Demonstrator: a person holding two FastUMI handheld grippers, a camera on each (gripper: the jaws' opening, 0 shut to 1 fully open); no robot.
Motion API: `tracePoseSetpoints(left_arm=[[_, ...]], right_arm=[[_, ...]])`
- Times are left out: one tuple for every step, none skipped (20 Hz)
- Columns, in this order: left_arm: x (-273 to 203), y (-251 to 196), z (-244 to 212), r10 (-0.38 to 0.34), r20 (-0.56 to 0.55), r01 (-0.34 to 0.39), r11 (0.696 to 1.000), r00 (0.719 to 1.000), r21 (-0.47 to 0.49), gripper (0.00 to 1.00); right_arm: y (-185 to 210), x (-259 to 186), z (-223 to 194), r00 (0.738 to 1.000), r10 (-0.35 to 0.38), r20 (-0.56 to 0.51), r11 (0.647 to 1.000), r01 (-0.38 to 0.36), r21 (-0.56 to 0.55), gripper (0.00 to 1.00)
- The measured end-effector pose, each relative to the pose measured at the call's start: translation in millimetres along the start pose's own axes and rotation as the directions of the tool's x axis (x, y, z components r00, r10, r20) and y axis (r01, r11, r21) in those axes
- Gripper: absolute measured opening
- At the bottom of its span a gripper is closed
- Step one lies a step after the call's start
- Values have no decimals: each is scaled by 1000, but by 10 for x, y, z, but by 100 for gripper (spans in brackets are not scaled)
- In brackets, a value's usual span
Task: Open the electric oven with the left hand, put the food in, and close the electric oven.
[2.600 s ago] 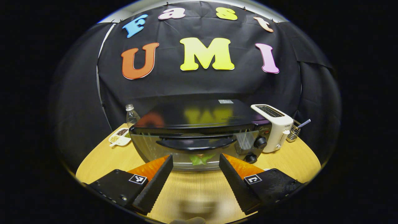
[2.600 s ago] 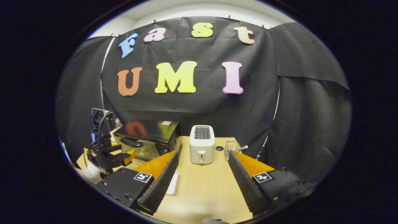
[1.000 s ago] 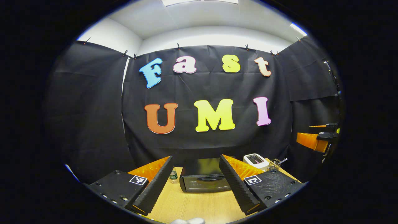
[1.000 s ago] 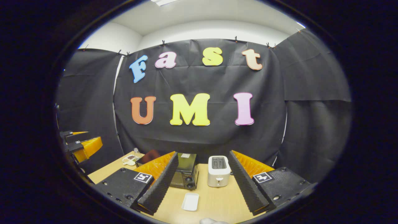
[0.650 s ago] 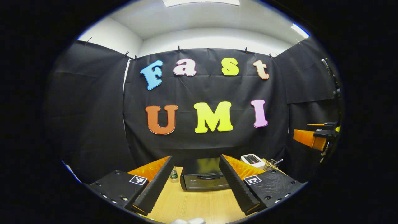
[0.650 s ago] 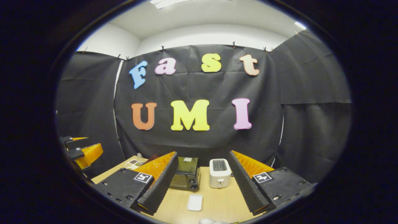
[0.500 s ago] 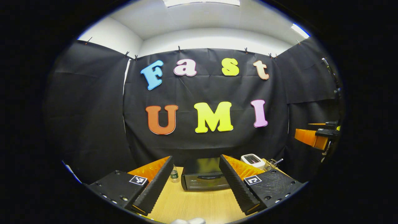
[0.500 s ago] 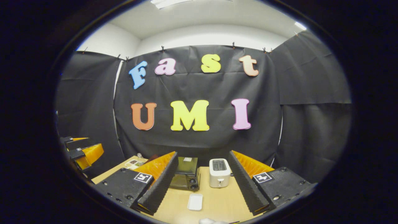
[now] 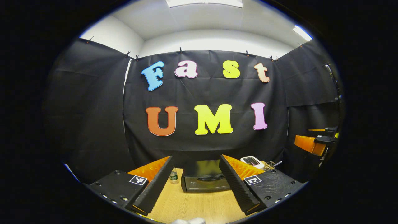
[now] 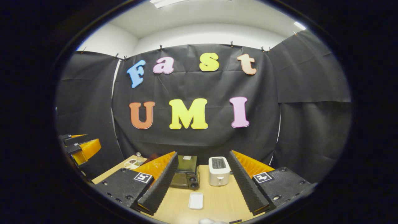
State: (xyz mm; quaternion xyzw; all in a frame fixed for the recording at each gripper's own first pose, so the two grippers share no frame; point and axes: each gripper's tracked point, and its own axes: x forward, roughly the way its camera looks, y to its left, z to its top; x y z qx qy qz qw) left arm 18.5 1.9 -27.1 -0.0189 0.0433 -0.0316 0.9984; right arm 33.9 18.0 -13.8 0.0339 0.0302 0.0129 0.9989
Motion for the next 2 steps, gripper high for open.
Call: tracePoseSetpoints(left_arm=[[13,-2,2,2,3,-2,1000,1000,-4,97],[18,13,5,5,2,-5,1000,1000,-6,97]], right_arm=[[-3,7,4,1000,-1,3,1000,1,0,100],[-2,11,-3,1000,-2,4,1000,2,1,100]])
